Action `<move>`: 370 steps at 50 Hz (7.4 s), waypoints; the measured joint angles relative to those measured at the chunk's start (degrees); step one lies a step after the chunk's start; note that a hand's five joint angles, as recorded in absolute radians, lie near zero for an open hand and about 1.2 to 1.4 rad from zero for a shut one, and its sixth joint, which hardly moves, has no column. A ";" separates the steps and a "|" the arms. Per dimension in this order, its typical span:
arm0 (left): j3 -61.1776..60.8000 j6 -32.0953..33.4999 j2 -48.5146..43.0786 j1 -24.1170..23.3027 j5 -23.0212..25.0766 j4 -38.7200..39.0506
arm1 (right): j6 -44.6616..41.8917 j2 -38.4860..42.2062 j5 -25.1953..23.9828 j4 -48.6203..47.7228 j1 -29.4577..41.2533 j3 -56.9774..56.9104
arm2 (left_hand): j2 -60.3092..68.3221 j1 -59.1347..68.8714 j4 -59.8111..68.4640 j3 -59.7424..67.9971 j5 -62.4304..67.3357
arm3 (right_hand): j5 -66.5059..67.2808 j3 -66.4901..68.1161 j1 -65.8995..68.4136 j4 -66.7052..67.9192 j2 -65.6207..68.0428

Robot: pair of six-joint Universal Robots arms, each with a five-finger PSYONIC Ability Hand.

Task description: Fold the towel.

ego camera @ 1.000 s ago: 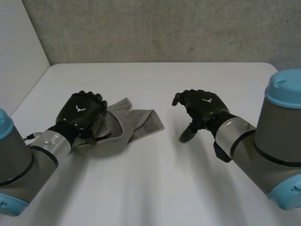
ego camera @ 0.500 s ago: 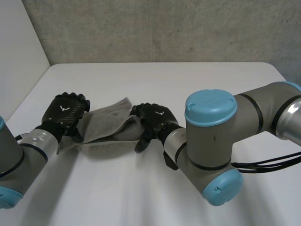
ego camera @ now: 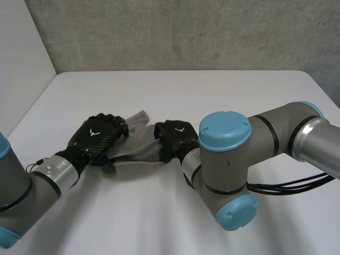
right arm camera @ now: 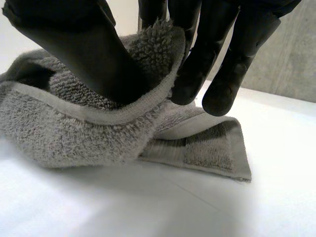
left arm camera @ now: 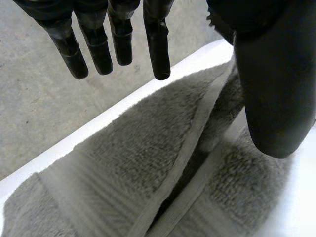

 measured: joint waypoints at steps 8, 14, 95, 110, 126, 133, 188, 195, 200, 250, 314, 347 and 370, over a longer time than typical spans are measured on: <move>1.69 -2.67 -1.29 -0.38 -0.31 0.60 | -0.43 -3.48 -0.33 -0.83 -0.42 3.58 | 0.00 0.00 0.00 0.00 0.25 | 0.00 0.00 0.00 0.00 0.00; 4.01 -6.72 -2.85 -0.73 -0.63 0.78 | -2.49 -6.79 -0.69 -1.64 -0.68 7.85 | 1.75 1.60 0.95 1.28 4.53 | 0.04 0.00 0.00 0.00 0.00; 50.88 -19.52 3.25 0.57 -5.96 -0.93 | -33.76 -5.94 -11.06 14.27 -7.35 -48.63 | 58.99 53.76 59.31 58.27 57.57 | 0.75 0.50 2.02 0.19 1.68; 48.50 -16.94 -1.26 2.31 -11.81 2.78 | -48.85 -1.14 -1.37 10.43 -5.51 -47.89 | 59.00 53.77 59.32 58.27 57.62 | 1.12 0.50 2.02 0.20 2.78; 7.73 -2.05 1.64 3.29 1.18 3.11 | -47.99 -6.80 -7.87 21.29 -9.03 -5.35 | 59.14 54.75 59.33 58.47 57.72 | 2.16 0.50 2.02 0.20 2.78; -0.19 11.09 1.33 3.71 1.59 3.21 | -47.71 -9.66 -9.60 13.16 -11.54 6.97 | 59.17 54.75 59.35 58.48 57.73 | -6.96 -7.03 -5.49 -7.65 -5.48; -2.36 6.64 1.63 10.18 0.74 7.62 | -34.14 -10.57 -17.71 -8.77 -33.07 25.85 | 59.20 54.76 59.52 58.48 59.99 | -44.02 -44.11 -43.10 -45.22 -42.83; -2.80 6.65 1.47 10.17 0.80 7.60 | -34.84 -8.00 -17.72 -10.24 -32.96 24.96 | 59.20 54.76 59.52 58.48 59.98 | -44.14 -44.11 -43.12 -45.22 -42.83; -2.97 6.65 1.46 10.15 0.83 7.62 | -35.58 -6.77 -17.37 -10.55 -32.88 24.36 | 59.20 54.76 59.52 58.48 59.99 | -44.13 -44.11 -43.10 -45.22 -42.83; -1.01 4.98 10.17 10.43 0.49 6.75 | -34.48 -26.09 -17.30 -1.76 -32.99 19.27 | 59.20 54.76 59.52 58.48 59.99 | -0.50 0.43 -0.19 -0.10 0.87; 30.47 -6.00 -14.32 8.18 -1.15 -2.49 | -40.68 2.23 -14.37 26.60 -28.03 -22.40 | 59.27 54.77 59.52 58.49 60.17 | -0.10 0.75 1.03 0.22 0.87; 16.90 6.57 -22.01 9.86 -3.65 12.42 | -32.18 -16.81 -17.62 5.88 -39.59 14.68 | 27.09 26.73 26.61 26.98 28.46 | -0.09 0.75 1.03 0.22 0.87; 10.42 6.01 -9.72 9.67 0.36 4.14 | -31.95 -18.23 -16.76 5.59 -38.91 15.68 | 59.11 54.86 59.31 58.64 56.82 | 0.12 0.75 1.03 0.22 0.87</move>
